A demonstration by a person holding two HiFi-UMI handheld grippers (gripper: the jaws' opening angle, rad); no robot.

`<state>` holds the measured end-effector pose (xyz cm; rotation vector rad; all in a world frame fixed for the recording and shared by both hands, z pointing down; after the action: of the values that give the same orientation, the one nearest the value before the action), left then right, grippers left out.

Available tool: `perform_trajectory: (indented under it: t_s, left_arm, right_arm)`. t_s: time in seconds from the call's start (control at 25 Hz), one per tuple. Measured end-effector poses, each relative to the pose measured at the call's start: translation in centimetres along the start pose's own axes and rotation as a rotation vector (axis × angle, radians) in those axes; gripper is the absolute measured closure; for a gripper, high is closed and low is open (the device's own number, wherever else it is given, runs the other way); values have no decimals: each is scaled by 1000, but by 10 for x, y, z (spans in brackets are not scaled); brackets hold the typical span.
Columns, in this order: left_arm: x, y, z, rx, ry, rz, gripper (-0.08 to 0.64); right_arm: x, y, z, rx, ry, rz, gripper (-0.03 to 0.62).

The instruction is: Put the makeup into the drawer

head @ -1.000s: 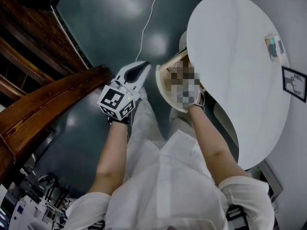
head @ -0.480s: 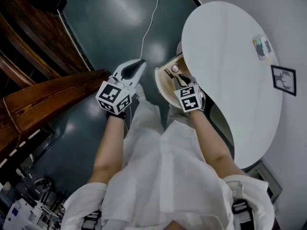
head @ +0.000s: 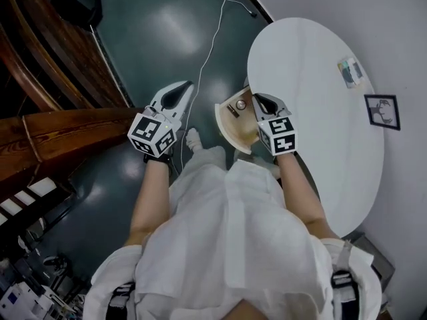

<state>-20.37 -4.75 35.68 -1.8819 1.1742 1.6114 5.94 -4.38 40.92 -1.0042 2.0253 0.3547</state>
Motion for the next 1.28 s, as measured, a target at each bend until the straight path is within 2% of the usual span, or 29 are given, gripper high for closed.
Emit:
perform_trajectory:
  t_s: [0.28, 0.44, 0.76, 0.96, 1.28]
  left_arm:
    - [57, 6, 18, 62, -127, -65, 535]
    - [83, -3, 23, 63, -188, -106, 535]
    - [124, -22, 34, 51, -285, -179, 535]
    - [141, -36, 39, 50, -328, -204, 535]
    - [153, -51, 41, 61, -352, -228, 535]
  right_arm:
    - [51, -30, 60, -77, -231, -27, 577]
    - [68, -40, 97, -120, -347, -12, 578]
    - [102, -60, 172, -189, -641, -12, 580]
    - [115, -65, 202, -200, -721, 11, 581]
    - [123, -61, 211, -191, -759, 66, 583]
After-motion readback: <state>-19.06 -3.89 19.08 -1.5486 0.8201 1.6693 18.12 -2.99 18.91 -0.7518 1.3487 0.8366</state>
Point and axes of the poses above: the fingertips, and each gripper's own axes: z backward along the fingers, y to its left, x out of its top, the point moved 8 cm from there along z, backward along the fingers, and after that the axes turned 4 degrees about x, right-handed, at the moved point
